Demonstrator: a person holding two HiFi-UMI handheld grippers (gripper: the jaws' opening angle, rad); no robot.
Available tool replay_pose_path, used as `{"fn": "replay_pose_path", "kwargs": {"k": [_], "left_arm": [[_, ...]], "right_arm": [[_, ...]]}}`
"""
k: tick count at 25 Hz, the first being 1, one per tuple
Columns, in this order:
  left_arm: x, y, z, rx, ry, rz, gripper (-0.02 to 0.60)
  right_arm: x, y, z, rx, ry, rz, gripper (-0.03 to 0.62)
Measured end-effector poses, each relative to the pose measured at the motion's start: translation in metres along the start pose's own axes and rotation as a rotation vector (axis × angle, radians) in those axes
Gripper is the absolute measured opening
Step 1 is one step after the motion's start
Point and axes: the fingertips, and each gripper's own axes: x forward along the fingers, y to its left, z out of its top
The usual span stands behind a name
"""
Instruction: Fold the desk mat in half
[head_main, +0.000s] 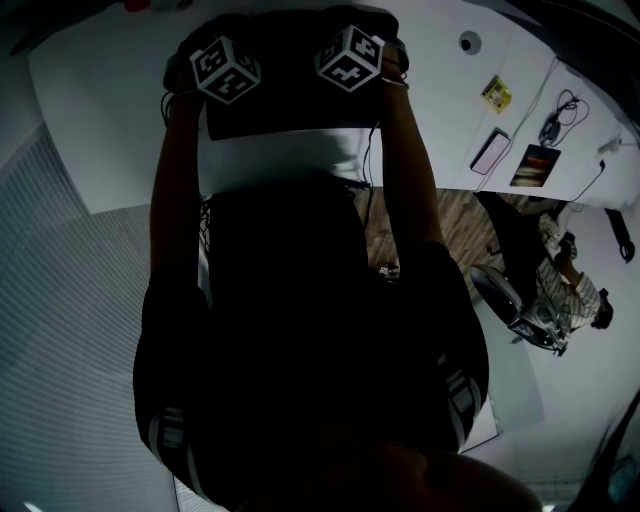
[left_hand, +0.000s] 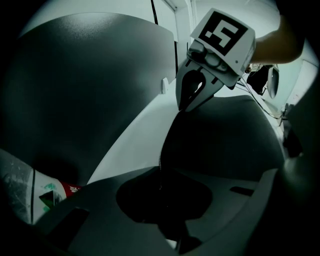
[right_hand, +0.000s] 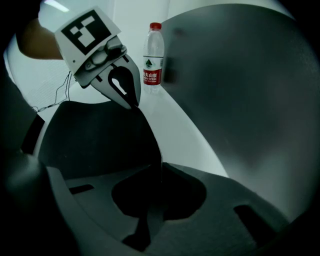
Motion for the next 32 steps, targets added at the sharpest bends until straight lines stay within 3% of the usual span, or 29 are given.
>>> {"fn": "replay_pose_path", "kwargs": {"k": [6,12,18,27,32], "left_arm": [[0.005,0.007,-0.003,0.01,0.003,0.083,0.036],[0.0,0.012,-0.006,-0.046,-0.015,0.13,0.101],[-0.011,0.013,-0.005,-0.093,-0.056,0.169,0.118],[-0.026,0.011,0.004,-0.183,-0.11,0.17,0.117],[-0.037,0.005,0.007,-0.27,-0.148,0.172,0.07]], "right_arm": [[0.01,-0.003,0.001,-0.02,0.018,-0.049,0.017],[0.016,-0.008,-0.002,-0.014,0.024,-0.107,0.046],[0.015,-0.015,-0.003,0.023,0.02,-0.144,0.095],[0.0,-0.012,-0.005,0.061,0.011,-0.145,0.123],[-0.016,-0.007,-0.003,0.152,-0.033,-0.146,0.108]]}}
